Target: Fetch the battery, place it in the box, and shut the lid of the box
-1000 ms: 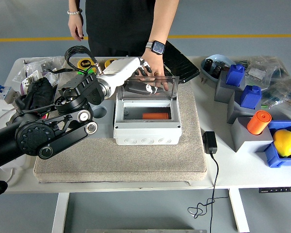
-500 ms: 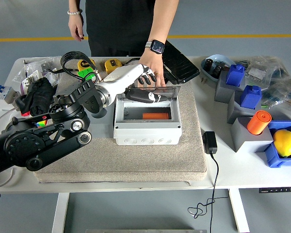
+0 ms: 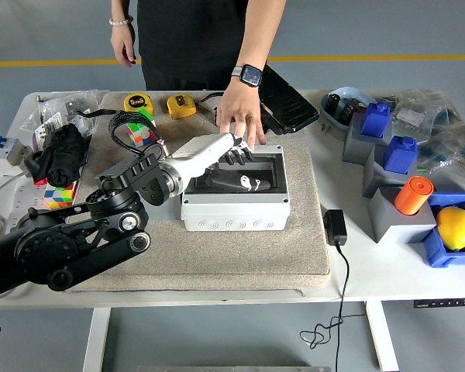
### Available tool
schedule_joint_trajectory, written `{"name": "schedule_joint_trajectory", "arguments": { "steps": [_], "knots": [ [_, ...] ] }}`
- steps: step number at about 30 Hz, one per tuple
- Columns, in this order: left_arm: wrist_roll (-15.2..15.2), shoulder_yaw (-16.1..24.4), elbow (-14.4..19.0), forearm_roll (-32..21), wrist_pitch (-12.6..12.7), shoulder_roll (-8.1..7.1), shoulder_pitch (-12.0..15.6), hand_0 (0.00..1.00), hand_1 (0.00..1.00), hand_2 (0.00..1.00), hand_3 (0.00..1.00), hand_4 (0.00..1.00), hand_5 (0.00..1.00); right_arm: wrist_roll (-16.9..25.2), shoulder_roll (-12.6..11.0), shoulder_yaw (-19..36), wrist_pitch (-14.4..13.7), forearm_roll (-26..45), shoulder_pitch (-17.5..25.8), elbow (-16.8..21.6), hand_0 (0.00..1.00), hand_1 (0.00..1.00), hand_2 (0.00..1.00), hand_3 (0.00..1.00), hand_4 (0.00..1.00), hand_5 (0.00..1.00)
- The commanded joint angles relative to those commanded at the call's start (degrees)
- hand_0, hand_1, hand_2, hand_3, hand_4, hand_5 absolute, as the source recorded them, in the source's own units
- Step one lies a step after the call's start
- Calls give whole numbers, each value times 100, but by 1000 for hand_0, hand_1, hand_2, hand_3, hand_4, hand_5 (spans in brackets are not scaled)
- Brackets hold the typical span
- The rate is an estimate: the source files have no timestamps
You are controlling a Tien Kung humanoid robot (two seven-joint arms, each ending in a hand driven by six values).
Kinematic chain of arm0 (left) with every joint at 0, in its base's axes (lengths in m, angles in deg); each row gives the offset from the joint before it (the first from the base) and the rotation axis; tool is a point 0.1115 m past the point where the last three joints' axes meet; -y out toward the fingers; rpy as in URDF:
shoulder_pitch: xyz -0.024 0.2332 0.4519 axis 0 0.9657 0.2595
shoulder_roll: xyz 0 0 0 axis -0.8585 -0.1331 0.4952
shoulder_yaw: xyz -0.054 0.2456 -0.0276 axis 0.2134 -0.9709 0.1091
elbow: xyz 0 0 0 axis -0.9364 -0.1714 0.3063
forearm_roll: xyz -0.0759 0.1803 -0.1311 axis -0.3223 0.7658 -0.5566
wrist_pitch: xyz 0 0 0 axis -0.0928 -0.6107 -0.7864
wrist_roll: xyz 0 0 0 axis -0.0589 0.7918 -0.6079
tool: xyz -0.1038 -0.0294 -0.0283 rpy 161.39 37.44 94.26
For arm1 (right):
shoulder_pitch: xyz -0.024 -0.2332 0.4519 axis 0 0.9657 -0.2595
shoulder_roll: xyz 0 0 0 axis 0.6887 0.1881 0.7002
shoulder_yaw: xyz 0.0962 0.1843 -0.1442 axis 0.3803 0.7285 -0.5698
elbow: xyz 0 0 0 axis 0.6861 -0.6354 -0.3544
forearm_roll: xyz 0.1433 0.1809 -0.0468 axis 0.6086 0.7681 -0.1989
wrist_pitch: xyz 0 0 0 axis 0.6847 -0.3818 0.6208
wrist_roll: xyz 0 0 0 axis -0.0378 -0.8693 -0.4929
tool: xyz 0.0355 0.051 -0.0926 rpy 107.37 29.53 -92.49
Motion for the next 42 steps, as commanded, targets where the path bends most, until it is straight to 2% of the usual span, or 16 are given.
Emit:
{"name": "schedule_joint_trajectory", "arguments": {
  "steps": [4, 5, 10, 11, 15, 16, 18, 21, 25, 27, 31, 42],
  "knots": [
    [-343, 149, 105, -118, 312, -24, 85, 396, 617, 630, 652, 998, 666, -1, 2, -18, 1, 7, -2, -10, 619, 659, 667, 569, 936, 445],
    [-438, 179, 112, -154, 409, -25, 111, 424, 629, 634, 671, 998, 654, -2, 3, -22, 1, 9, -2, -11, 619, 659, 667, 570, 937, 445],
    [-1426, 621, 59, -800, 1273, 17, 485, 424, 629, 634, 671, 998, 654, -4, 18, -60, 6, 47, -22, -54, 619, 659, 667, 570, 937, 445],
    [-1583, 699, 45, -891, 1373, 27, 543, 477, 646, 639, 671, 998, 631, -5, 21, -60, 5, 50, -22, -61, 619, 660, 667, 570, 937, 445],
    [-2364, 1185, -88, -1583, 1887, 105, 893, 477, 646, 639, 671, 998, 631, -24, 33, -110, 21, 80, -31, -115, 619, 660, 667, 570, 937, 445],
    [-2567, 1345, -143, -1806, 1969, 133, 1000, 477, 646, 639, 671, 998, 631, -27, 36, -135, 27, 103, -38, -136, 619, 660, 667, 570, 937, 445],
    [-2997, 1718, -262, -2365, 1940, 179, 1214, 490, 644, 631, 652, 998, 613, -37, 48, -195, 43, 167, -53, -196, 620, 660, 668, 571, 937, 445],
    [-3331, 2165, -386, -3018, 1855, 224, 1522, 490, 644, 631, 652, 998, 613, -48, 60, -299, 64, 256, -72, -289, 620, 660, 668, 571, 937, 445],
    [-3402, 2700, -458, -3820, 1843, 236, 1902, 491, 642, 629, 645, 998, 611, -52, 64, -359, 79, 312, -60, -358, 621, 661, 668, 571, 937, 446],
    [-3390, 2943, -490, -3776, 1853, 219, 2098, 491, 642, 629, 645, 998, 611, -56, 68, -398, 88, 346, -53, -407, 621, 661, 668, 571, 937, 446],
    [-3356, 3257, -521, -3671, 1824, 160, 2321, 517, 642, 626, 644, 998, 606, -76, 77, -440, 108, 373, -60, -463, 619, 662, 668, 572, 937, 446],
    [-3266, 3804, -520, -3472, 1769, 65, 2528, 513, 643, 627, 632, 983, 565, -81, 106, -447, 111, 347, -112, -431, 620, 662, 670, 573, 938, 447]
  ]
}}
